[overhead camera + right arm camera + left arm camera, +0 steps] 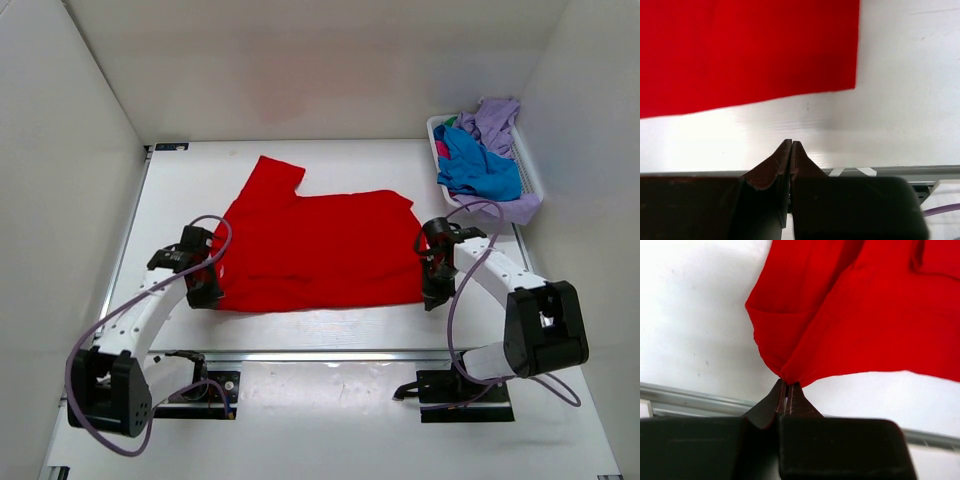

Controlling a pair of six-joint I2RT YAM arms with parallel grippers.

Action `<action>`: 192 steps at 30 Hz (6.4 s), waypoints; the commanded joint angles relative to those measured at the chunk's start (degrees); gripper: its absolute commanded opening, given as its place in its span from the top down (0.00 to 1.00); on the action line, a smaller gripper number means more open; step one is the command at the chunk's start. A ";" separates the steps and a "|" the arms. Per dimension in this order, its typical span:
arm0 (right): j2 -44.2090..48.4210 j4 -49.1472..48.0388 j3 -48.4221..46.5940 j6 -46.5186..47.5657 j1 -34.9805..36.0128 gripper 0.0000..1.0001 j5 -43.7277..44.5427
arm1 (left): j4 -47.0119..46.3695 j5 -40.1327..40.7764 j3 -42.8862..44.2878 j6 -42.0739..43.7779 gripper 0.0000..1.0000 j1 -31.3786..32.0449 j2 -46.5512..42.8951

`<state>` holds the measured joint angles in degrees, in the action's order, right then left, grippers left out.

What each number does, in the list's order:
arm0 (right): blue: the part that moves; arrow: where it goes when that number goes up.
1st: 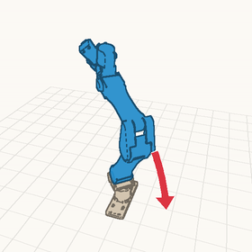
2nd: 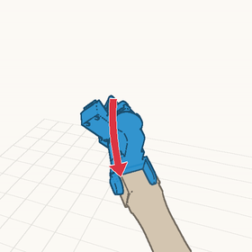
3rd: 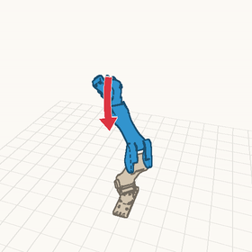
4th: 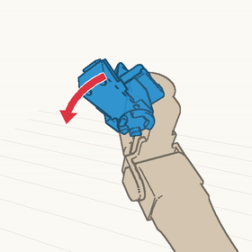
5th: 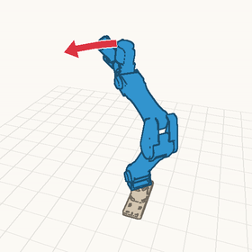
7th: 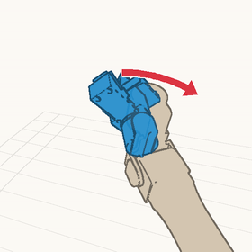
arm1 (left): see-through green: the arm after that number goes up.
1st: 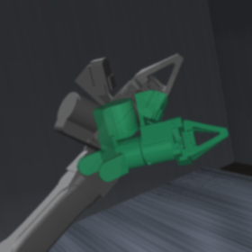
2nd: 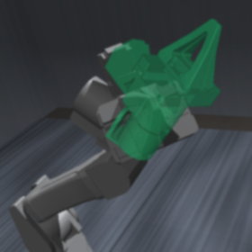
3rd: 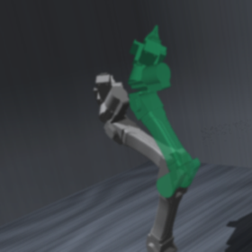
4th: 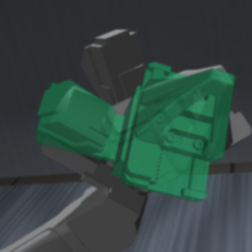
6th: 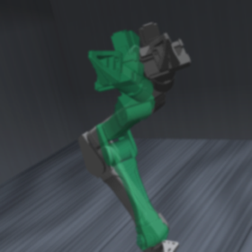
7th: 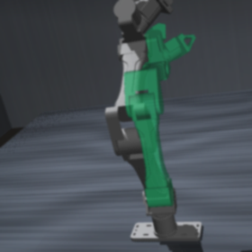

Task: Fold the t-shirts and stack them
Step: Fold the flattened tshirt in 1/3 of the way, then grap the side of the flattened tshirt furthest away from the robot with both arms

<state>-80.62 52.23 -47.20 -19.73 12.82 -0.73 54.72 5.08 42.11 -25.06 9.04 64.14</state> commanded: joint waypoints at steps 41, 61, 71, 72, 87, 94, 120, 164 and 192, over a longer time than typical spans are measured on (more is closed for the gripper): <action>1.18 -19.18 7.30 -6.12 -6.31 0.61 7.68 | 6.10 -2.18 5.09 6.43 1.00 -5.08 -1.82; 11.71 -9.17 13.37 -12.80 -0.94 1.00 3.81 | 6.37 -1.92 5.00 7.66 1.00 -4.82 -0.07; 13.47 -0.11 8.62 -13.84 1.95 1.00 3.29 | 7.68 -2.18 5.61 8.80 1.00 -4.64 -0.07; 13.91 0.07 9.05 -13.76 2.29 1.00 2.15 | 8.12 -2.70 5.53 8.80 1.00 -4.73 -0.07; 18.13 9.73 -7.00 -7.09 -3.68 0.38 7.14 | 8.76 1.86 20.98 7.40 0.27 -5.70 -0.25; 13.92 -5.09 -12.83 -6.56 -2.89 0.40 10.40 | -7.40 -3.40 34.08 2.12 0.28 -3.77 11.17; -19.92 -28.32 -25.83 -11.56 -2.62 0.53 18.83 | -2.42 -2.09 111.43 5.72 0.35 -2.27 85.96; -24.41 -27.88 -27.42 -11.74 -5.35 0.47 18.13 | -5.32 -9.12 120.49 9.07 0.38 -2.45 96.08; -23.53 -28.67 -25.75 -11.74 -5.96 0.47 15.67 | -7.43 0.71 119.00 10.29 0.44 3.17 95.04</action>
<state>-107.39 25.58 -73.38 -31.31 7.66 14.72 46.76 1.63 161.27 -18.04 10.94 163.68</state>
